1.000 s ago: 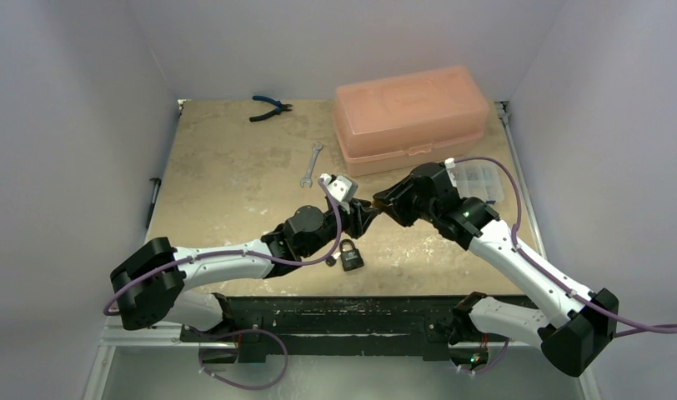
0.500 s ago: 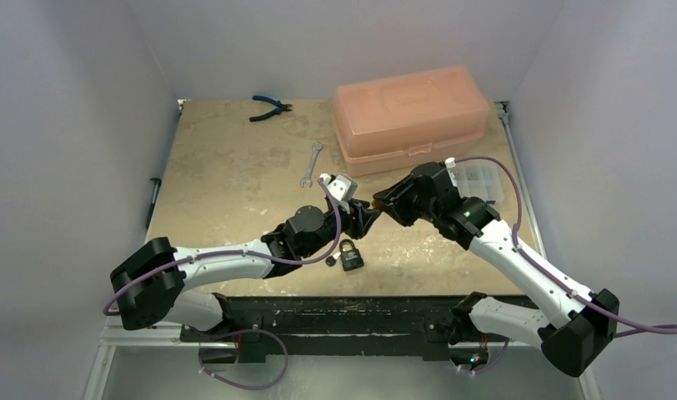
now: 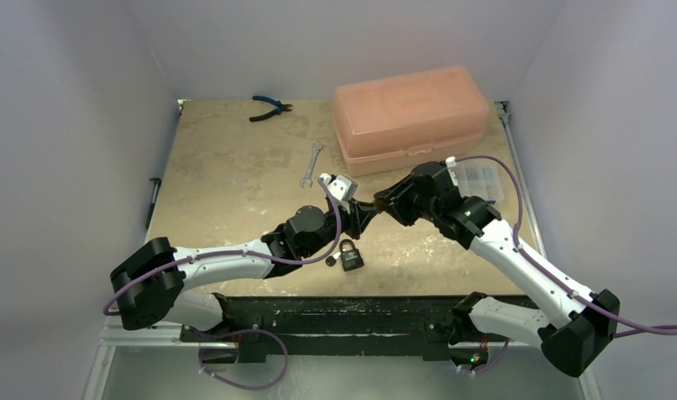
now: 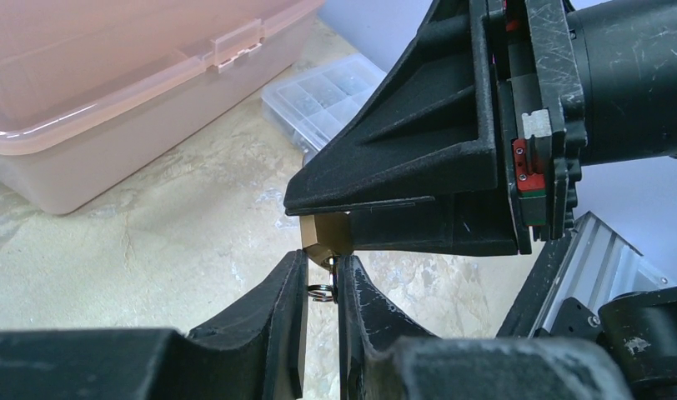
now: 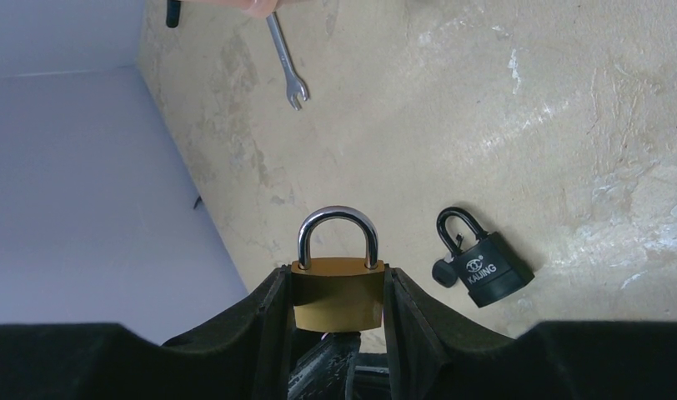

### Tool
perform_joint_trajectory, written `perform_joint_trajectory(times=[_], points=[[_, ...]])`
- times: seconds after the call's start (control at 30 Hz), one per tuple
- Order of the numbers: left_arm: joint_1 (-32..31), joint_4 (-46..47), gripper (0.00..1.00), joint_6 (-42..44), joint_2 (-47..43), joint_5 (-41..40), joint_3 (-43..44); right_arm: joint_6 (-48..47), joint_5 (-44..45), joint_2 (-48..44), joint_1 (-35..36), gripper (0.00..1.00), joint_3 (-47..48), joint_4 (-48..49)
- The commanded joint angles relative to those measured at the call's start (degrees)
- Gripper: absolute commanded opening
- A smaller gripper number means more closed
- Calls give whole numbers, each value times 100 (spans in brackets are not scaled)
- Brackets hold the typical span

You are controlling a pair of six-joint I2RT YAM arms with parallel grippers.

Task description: Unlock with the key

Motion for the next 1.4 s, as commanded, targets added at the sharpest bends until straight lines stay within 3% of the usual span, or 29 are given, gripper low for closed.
perform_joint_trajectory(times=[0.0,0.5,1.37], points=[[18,-82,0,380,-12,-56,289,-74,55,-151,56,0,407,-12],[-108,-366,0,1794,-100,-123,465,-38,-53,-53,114,0,612,-170],[-591,-594,0,2724,-107,-620,744,71,-80,265,123,0,871,-728]])
